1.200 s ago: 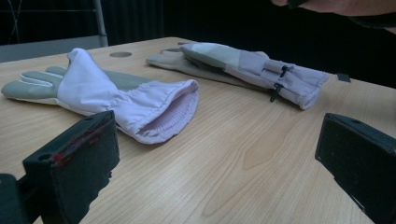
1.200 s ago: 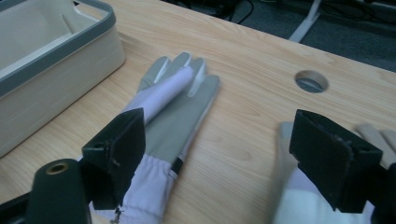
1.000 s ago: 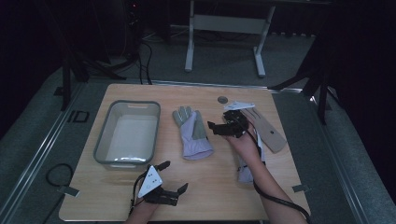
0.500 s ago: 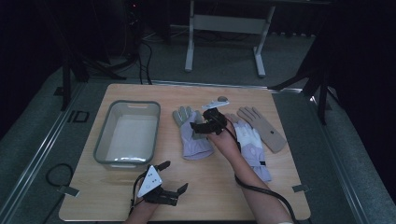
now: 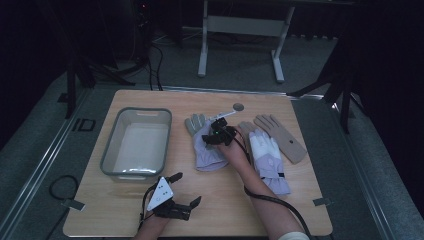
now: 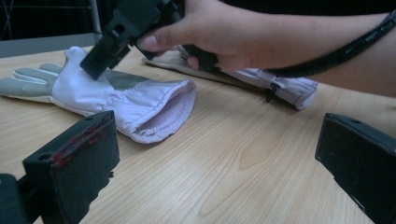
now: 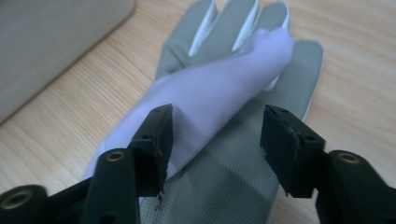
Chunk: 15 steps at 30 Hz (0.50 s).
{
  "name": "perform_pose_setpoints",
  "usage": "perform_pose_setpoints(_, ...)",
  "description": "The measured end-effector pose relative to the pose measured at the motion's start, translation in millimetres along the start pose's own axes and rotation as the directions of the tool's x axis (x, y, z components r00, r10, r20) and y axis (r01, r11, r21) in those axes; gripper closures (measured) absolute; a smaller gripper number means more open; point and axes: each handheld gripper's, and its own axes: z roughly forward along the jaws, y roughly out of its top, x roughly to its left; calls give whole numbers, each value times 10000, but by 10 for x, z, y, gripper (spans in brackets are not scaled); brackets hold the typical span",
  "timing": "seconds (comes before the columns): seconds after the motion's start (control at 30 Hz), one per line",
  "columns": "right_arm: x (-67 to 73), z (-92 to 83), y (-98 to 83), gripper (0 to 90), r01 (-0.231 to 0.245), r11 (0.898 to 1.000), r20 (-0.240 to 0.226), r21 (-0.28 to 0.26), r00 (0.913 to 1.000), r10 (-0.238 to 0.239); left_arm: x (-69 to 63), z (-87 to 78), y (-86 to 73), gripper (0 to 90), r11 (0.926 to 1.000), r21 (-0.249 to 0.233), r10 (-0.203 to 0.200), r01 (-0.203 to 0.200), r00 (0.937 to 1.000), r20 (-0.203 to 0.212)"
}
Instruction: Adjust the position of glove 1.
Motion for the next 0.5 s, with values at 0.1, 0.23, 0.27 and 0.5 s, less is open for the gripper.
perform_pose_setpoints(0.1,6,44,-43,458,-146,9998,79,164,9999,145,3,1,0,0,10000,-17,-54,54,10000,11)
perform_pose_setpoints(0.23,-11,109,-79,459,-217,9990,55,381,9998,215,-11,4,1,0,10000,27,66,-66,10000,29)
perform_pose_setpoints(0.27,-19,117,-83,474,-218,9989,-4,415,9998,218,-14,4,1,0,9999,39,110,-110,9999,14)
perform_pose_setpoints(0.5,4,119,-101,818,120,9987,-330,494,9994,-103,-17,6,1,0,9999,49,110,-110,9999,0)
